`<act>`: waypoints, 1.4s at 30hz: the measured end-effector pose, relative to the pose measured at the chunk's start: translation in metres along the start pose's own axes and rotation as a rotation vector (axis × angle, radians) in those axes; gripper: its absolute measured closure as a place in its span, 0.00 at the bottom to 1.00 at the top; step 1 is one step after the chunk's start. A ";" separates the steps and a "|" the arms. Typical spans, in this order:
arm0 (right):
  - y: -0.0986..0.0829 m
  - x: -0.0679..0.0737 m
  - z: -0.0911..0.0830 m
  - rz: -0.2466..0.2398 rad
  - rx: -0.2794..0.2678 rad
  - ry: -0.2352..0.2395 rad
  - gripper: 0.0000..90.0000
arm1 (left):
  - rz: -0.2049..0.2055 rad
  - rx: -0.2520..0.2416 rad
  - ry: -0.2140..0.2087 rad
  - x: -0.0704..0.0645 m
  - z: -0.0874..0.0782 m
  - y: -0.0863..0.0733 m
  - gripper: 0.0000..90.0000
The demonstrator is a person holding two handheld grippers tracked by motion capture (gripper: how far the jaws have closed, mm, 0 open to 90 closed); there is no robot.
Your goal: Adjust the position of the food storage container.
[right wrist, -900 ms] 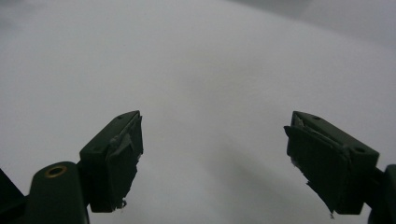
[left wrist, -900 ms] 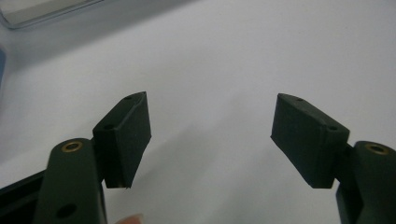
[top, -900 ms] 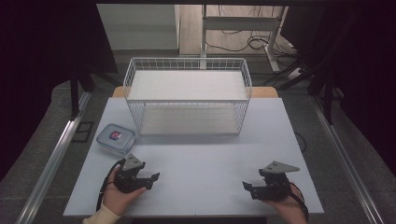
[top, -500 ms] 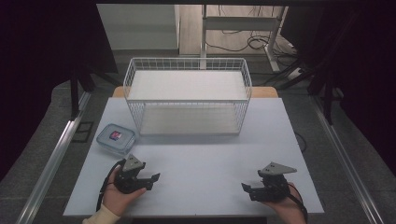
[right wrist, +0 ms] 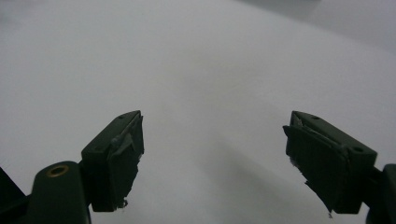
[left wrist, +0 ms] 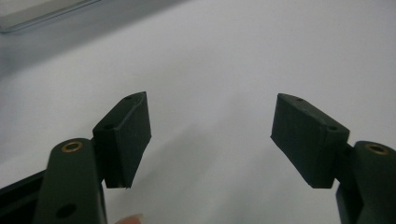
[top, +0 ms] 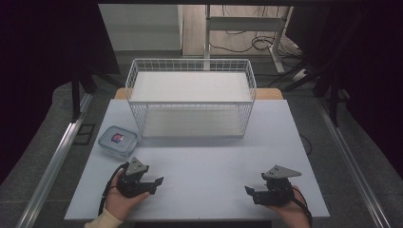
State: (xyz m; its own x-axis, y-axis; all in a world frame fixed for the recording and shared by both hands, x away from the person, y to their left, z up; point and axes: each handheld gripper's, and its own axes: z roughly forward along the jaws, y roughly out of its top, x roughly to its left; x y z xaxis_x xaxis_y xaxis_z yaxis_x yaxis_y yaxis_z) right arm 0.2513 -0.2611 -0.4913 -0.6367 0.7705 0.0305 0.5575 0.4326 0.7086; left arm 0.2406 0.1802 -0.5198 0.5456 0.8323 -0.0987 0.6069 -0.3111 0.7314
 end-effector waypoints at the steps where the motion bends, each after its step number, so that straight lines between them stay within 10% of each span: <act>1: 0.000 0.000 0.000 0.000 0.000 0.000 0.22 | 0.001 0.001 0.000 0.000 0.000 0.000 0.31; 21: 0.000 0.000 0.000 0.002 0.001 -0.003 0.22 | 0.019 0.000 -0.016 0.013 -0.024 0.018 0.30; 42: 0.000 0.004 0.005 -0.005 0.010 -0.015 0.22 | -0.072 -0.020 0.098 0.100 -0.074 0.058 0.42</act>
State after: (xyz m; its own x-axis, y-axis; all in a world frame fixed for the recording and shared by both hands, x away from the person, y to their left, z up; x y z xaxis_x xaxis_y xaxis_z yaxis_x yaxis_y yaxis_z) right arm 0.2512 -0.2562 -0.4948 -0.6316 0.7751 0.0159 0.5592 0.4413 0.7019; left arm 0.2876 0.2798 -0.4372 0.4415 0.8931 -0.0860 0.6304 -0.2405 0.7381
